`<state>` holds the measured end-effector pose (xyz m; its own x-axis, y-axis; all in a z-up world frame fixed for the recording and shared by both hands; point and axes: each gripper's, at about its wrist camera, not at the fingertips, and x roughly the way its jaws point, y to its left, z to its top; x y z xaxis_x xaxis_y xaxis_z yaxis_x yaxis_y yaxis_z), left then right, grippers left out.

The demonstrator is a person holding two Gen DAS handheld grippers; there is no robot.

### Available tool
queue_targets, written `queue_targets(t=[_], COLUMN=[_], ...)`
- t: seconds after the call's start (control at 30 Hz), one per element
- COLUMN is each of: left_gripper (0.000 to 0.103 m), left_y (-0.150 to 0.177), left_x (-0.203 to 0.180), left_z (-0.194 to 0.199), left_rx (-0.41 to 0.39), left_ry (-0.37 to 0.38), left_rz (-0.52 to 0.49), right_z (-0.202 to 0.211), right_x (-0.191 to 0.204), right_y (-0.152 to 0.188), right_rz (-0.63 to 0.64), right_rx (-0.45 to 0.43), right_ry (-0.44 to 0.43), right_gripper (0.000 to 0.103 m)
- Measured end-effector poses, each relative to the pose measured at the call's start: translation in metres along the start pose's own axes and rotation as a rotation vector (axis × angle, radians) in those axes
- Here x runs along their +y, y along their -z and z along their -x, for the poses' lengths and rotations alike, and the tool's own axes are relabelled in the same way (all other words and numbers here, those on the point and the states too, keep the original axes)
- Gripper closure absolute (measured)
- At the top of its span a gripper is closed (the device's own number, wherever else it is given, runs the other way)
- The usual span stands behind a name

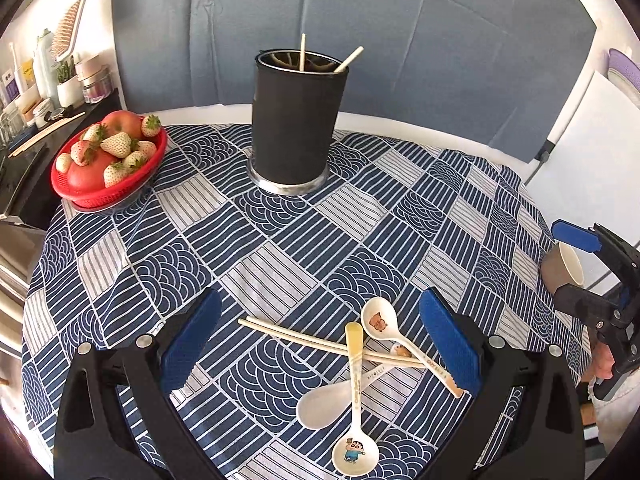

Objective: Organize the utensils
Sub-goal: 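Withdraw both tools from the black cup back over the spoons, then grasp the bear-print spoon bowl with the left tool while the right tool grasps its handle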

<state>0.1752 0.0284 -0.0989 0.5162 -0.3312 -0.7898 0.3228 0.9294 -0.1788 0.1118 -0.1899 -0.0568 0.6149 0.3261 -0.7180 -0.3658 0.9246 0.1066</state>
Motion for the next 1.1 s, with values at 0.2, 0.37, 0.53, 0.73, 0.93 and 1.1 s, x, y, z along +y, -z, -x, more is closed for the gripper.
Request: queue_targets(t=[0.2, 0.37, 0.53, 0.73, 0.93, 1.1], left_gripper=[0.006, 0.006, 0.006, 0.006, 0.006, 0.006], left_y=[-0.002, -0.006, -0.009, -0.014, -0.011, -0.008], left_x=[-0.005, -0.010, -0.016, -0.020, -0.023, -0.023], left_z=[-0.022, -0.040, -0.055, -0.074, -0.092, -0.104], left_rx=[0.072, 0.142, 0.191, 0.239, 0.276, 0.304], left_ry=[0.033, 0.077, 0.145, 0.219, 0.269, 0.310], left_rz=[-0.100, -0.207, -0.306, -0.379, -0.432, -0.459], right_z=[-0.008, -0.014, -0.019, -0.024, -0.035, -0.049], right_x=[0.005, 0.008, 0.010, 0.015, 0.021, 0.025], right_y=[0.008, 0.014, 0.023, 0.035, 0.052, 0.064], right_rz=[-0.024, -0.082, -0.151, -0.230, -0.280, -0.301], right_rx=[0.055, 0.080, 0.097, 0.111, 0.134, 0.150], right_ry=[0.042, 0.087, 0.141, 0.195, 0.237, 0.266], right_gripper=[0.014, 0.014, 0.014, 0.014, 0.014, 0.014])
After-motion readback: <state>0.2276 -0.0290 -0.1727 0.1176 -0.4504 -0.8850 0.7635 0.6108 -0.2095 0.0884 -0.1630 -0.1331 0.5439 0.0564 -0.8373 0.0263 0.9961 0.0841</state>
